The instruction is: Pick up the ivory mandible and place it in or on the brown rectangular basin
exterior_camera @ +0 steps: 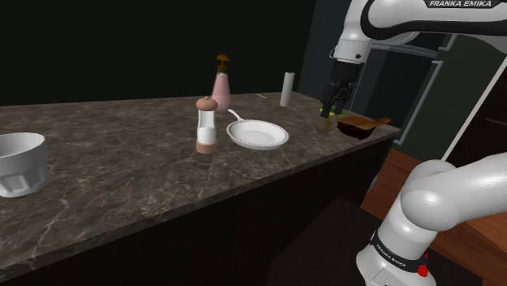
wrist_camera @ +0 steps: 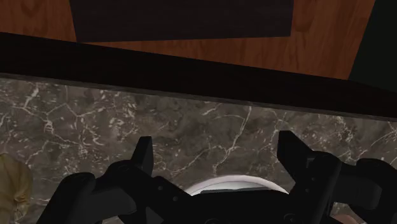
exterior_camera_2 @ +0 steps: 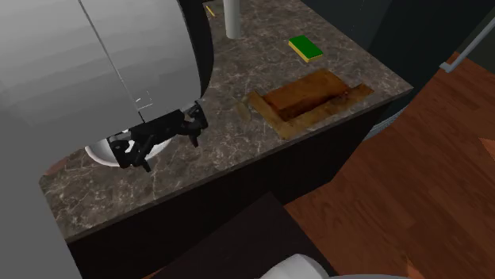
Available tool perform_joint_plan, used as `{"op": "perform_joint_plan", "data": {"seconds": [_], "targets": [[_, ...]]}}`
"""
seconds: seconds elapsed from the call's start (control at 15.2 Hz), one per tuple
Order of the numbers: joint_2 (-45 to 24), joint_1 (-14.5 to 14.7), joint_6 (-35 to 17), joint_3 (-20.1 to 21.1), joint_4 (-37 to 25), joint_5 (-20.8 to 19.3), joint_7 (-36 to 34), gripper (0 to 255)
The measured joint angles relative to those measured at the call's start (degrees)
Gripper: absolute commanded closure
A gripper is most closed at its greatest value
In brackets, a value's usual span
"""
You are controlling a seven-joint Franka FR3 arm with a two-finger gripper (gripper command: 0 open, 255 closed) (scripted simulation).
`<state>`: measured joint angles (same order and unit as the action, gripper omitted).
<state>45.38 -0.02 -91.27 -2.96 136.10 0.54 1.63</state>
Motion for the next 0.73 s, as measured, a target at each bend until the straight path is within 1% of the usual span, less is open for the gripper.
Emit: {"op": "perform_joint_plan", "data": {"seconds": [0.07, 0.2, 0.53, 0.73], "targets": [[0.00, 0.00, 0.00, 0.00, 0.00, 0.00, 0.00, 0], [-1.04, -0.48, -1.12, -0.74, -0.05, -1.44, 1.19, 0], [-4.70, -2.74, -5.11, -4.63, -0.66, -7.56, 6.74, 0], [-7.30, -3.83, -7.15, -6.41, -2.14, -10.77, 9.42, 0]]}}
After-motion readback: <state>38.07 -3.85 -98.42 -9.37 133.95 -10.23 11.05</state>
